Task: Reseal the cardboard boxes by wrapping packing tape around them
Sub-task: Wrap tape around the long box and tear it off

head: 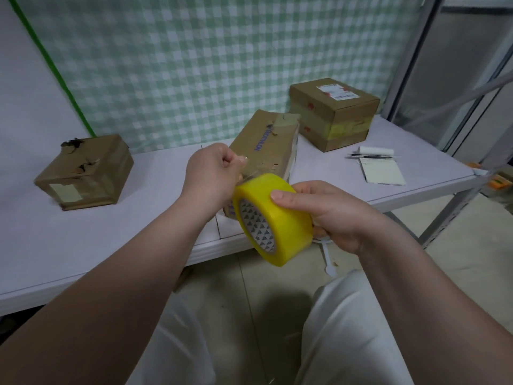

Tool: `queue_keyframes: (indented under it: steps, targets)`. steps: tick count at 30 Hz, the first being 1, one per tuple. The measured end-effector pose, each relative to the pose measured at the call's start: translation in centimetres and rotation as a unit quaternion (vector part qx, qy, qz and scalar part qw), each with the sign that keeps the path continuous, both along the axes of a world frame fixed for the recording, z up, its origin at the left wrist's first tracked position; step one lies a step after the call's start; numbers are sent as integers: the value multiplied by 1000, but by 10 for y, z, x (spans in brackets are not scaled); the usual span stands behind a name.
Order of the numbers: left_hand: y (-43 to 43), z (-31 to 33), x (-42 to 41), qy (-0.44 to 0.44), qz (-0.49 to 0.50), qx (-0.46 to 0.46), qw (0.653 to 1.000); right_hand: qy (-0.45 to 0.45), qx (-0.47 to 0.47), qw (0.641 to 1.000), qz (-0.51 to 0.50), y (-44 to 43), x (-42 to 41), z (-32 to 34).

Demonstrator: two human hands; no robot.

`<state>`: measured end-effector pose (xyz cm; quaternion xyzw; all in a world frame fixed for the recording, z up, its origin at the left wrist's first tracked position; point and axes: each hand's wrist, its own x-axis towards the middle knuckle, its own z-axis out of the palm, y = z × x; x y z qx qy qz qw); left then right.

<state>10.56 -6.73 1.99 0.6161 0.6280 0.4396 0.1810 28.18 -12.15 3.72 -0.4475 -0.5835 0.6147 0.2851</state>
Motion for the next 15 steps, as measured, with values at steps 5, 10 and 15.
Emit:
queue_keyframes:
  steps: [5, 10, 15]
  targets:
    - [8, 12, 14, -9, 38, 41, 998, -62, 2, 998, -29, 6, 17, 11]
    - [26, 22, 23, 53, 16, 42, 998, -84, -20, 994, -67, 10, 29, 4]
    - [41, 18, 21, 59, -8, 21, 998, -48, -41, 997, -49, 12, 40, 4]
